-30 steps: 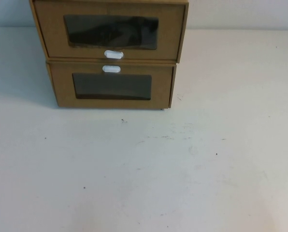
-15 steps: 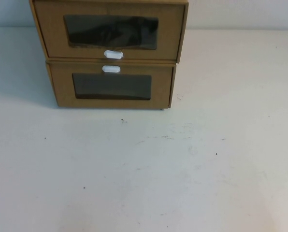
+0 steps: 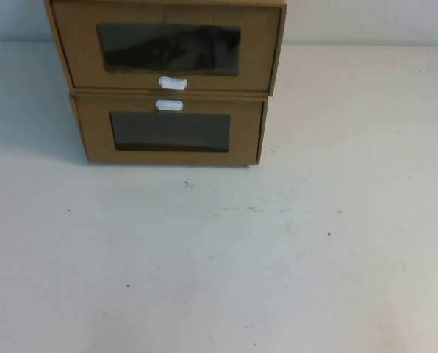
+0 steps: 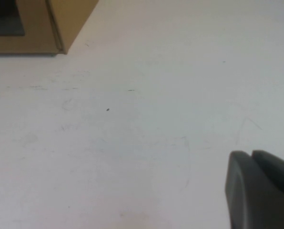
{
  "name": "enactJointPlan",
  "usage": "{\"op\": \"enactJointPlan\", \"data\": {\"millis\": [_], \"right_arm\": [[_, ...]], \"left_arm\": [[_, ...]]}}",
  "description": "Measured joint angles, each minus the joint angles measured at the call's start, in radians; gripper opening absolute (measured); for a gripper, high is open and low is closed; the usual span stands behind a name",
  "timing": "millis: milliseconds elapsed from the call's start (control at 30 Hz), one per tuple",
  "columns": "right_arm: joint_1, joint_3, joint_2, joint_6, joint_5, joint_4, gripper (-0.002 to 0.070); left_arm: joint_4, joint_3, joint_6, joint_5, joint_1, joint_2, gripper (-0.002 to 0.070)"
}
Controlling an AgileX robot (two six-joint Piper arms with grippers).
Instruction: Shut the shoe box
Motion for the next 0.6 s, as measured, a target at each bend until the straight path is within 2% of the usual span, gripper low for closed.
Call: {"op": "enactJointPlan", "data": {"millis": [600], "right_arm": [[0.021,0.0,-0.002,0.0,0.0,0.0,-0.0013]], "left_arm": [[0.0,0.0,0.0,0.0,0.0,0.0,-0.0005]]}}
